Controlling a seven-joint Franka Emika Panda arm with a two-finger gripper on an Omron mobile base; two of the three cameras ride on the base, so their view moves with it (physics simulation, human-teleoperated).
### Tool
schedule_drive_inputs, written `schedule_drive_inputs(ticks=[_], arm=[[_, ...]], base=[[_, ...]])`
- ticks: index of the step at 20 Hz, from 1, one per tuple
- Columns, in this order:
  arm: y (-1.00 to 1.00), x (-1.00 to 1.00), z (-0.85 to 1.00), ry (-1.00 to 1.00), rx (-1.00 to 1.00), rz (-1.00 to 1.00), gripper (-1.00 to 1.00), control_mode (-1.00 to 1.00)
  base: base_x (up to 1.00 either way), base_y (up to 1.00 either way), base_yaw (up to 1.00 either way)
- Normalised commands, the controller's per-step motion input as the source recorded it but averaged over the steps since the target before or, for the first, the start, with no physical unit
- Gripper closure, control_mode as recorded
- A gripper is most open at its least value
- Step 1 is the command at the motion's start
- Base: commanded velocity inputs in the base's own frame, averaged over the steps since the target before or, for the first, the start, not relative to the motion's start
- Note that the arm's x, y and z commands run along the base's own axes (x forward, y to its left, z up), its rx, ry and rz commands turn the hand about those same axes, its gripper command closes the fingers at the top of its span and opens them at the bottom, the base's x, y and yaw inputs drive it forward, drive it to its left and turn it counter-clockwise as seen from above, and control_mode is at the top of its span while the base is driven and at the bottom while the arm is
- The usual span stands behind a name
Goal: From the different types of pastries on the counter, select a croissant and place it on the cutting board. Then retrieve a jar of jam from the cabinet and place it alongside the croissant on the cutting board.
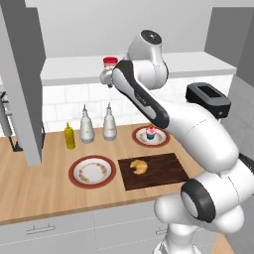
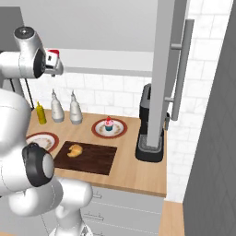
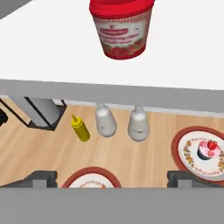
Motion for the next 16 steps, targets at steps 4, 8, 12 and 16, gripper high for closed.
schedule_drive_inputs(ticks=[4,8,12,16], arm=[[0.21,0.13,0.55,-0.14,0.0,0.0,-1.0,-1.0],[0.23,0.0,0.44,-0.23,0.0,0.0,-1.0,-1.0],[0.15,0.01,0.37,-0.2,0.0,0.0,-1.0,-1.0],[0.03,0.05,0.15,-0.04,0.0,0.0,-1.0,-1.0]], base=[[0.0,0.0,0.0],[0.0,0.0,0.0],[0.0,0.0,0.0],[0.0,0.0,0.0]])
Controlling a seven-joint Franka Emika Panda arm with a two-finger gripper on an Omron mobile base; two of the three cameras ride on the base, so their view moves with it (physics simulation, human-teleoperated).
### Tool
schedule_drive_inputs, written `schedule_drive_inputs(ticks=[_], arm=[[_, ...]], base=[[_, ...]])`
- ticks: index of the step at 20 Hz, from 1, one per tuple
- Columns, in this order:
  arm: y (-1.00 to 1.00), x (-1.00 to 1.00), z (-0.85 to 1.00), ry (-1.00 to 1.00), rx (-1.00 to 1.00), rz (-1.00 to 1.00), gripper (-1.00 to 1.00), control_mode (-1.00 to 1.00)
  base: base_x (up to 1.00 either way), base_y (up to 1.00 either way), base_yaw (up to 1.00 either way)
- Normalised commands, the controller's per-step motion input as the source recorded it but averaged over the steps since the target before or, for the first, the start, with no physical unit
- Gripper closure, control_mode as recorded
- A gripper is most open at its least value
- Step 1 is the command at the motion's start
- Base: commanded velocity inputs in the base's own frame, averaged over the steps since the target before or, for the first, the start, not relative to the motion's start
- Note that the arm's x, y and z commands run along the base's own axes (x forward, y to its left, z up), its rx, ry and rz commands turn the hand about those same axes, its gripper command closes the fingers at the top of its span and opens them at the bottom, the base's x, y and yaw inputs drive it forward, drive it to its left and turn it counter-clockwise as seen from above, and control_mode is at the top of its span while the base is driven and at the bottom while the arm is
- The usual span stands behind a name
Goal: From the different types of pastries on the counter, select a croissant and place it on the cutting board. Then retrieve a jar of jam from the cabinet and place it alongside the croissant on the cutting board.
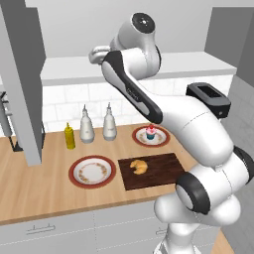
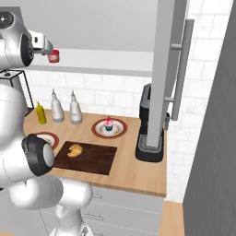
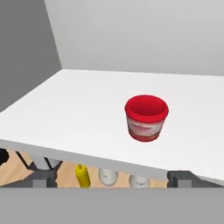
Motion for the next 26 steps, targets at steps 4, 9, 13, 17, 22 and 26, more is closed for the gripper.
schedule_drive_inputs(ticks=[4,9,13,17,22,26], arm=[[-0.07,0.28,0.02,-0.02,0.0,0.0,-1.0,-1.0],[-0.03,0.25,0.06,-0.05,0.0,0.0,-1.0,-1.0],[0.0,0.18,0.01,-0.03,0.0,0.0,-1.0,-1.0],[-0.04,0.15,0.0,-0.02,0.0,0.0,-1.0,-1.0],[-0.09,0.2,0.0,0.0,0.0,0.0,-1.0,-1.0],[-0.14,0.13,0.0,0.0,0.0,0.0,-1.0,-1.0]], base=[[0.0,0.0,0.0],[0.0,0.0,0.0],[0.0,0.0,0.0],[0.0,0.0,0.0],[0.0,0.0,0.0],[0.0,0.0,0.0]])
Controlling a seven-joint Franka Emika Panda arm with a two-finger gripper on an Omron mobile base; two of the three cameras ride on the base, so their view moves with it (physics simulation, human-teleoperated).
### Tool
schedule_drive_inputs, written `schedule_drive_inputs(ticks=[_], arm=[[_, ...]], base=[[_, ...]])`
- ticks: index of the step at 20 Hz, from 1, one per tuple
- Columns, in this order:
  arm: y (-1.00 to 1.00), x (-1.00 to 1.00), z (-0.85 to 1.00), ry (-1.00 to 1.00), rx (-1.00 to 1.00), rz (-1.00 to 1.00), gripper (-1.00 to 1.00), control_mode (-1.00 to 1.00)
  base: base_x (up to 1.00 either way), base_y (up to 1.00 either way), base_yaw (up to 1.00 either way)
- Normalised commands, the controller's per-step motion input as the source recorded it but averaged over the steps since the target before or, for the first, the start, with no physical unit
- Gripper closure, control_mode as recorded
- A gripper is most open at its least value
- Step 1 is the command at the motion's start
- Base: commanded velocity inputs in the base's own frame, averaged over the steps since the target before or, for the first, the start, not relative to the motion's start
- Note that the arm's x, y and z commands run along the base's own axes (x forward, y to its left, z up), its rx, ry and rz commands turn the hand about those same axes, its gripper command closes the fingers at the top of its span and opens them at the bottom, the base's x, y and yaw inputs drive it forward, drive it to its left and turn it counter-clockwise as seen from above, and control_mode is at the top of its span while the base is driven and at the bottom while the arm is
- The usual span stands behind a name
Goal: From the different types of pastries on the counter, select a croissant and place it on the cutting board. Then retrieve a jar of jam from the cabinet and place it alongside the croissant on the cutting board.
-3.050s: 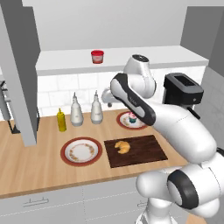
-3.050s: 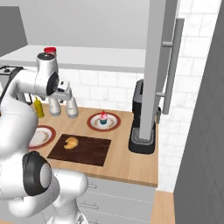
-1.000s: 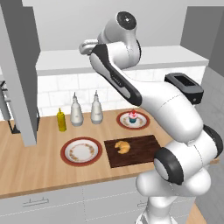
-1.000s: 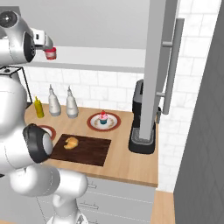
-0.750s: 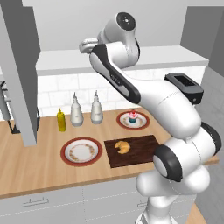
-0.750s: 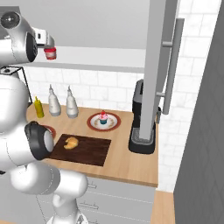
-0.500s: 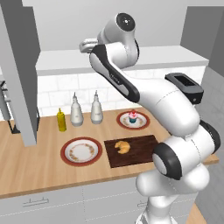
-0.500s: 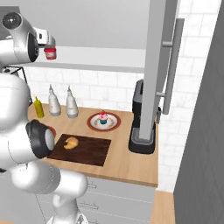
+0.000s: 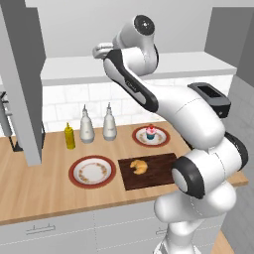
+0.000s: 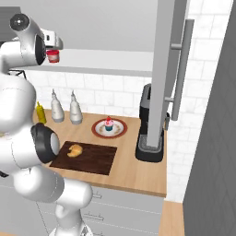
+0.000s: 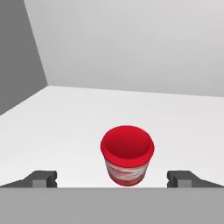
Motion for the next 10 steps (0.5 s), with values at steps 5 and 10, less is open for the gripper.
schedule_drive_inputs(ticks=[5,10], arm=[[-0.09,0.18,0.0,0.0,0.0,0.0,-1.0,-1.0],[0.0,0.05,0.0,0.0,0.0,0.0,-1.0,-1.0]], base=[[0.0,0.0,0.0],[0.0,0.0,0.0]])
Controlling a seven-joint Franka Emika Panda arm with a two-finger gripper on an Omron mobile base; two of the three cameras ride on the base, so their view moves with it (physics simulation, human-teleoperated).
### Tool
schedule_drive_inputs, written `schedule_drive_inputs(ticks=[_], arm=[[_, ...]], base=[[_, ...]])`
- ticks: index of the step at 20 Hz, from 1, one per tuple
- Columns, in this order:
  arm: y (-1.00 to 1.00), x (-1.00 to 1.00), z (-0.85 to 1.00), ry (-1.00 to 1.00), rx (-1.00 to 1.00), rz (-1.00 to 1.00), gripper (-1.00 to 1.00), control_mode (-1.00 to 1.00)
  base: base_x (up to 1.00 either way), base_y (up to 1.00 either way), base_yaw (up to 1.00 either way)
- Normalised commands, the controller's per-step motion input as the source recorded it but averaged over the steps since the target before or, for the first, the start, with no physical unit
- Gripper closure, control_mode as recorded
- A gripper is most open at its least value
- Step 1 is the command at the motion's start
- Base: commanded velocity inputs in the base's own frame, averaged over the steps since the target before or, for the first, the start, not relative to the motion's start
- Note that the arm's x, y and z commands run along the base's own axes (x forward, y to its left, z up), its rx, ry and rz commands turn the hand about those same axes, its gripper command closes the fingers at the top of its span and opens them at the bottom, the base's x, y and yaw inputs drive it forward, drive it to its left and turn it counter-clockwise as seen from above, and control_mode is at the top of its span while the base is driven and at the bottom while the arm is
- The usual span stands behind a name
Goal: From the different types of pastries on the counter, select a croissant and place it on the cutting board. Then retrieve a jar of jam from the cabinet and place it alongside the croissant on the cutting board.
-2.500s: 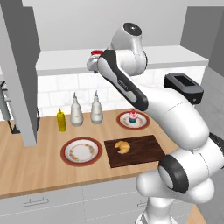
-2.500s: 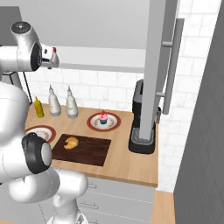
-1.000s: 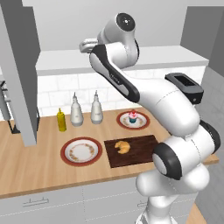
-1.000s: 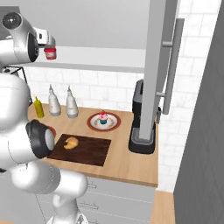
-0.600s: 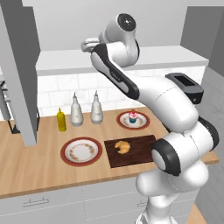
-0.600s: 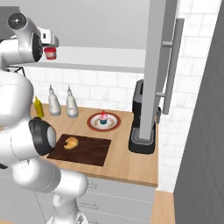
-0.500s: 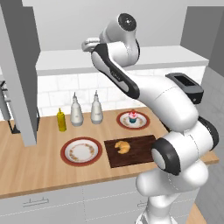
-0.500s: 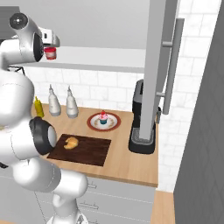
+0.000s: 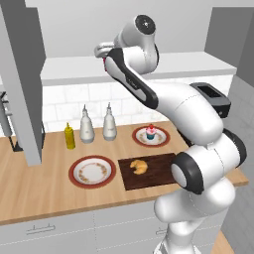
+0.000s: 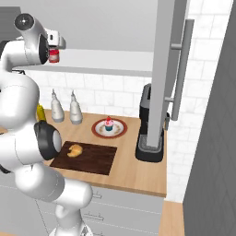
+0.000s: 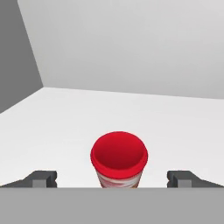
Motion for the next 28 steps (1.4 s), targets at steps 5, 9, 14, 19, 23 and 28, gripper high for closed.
schedule_drive_inputs(ticks=[5,9,14,19,23,28], arm=[[0.0,0.0,-0.04,0.0,0.0,0.0,-1.0,-1.0],[0.0,0.0,-0.1,0.0,0.0,0.0,-1.0,-1.0],[0.0,0.01,-0.18,0.0,0.0,0.0,-1.0,-1.0],[0.0,0.1,-0.19,0.0,0.0,0.0,-1.0,-1.0],[0.0,0.35,-0.14,0.0,0.0,0.0,-1.0,-1.0],[0.0,0.35,-0.1,0.0,0.0,0.0,-1.0,-1.0]], base=[[0.0,0.0,0.0],[0.0,0.0,0.0],[0.0,0.0,0.0],[0.0,0.0,0.0],[0.0,0.0,0.0],[0.0,0.0,0.0]])
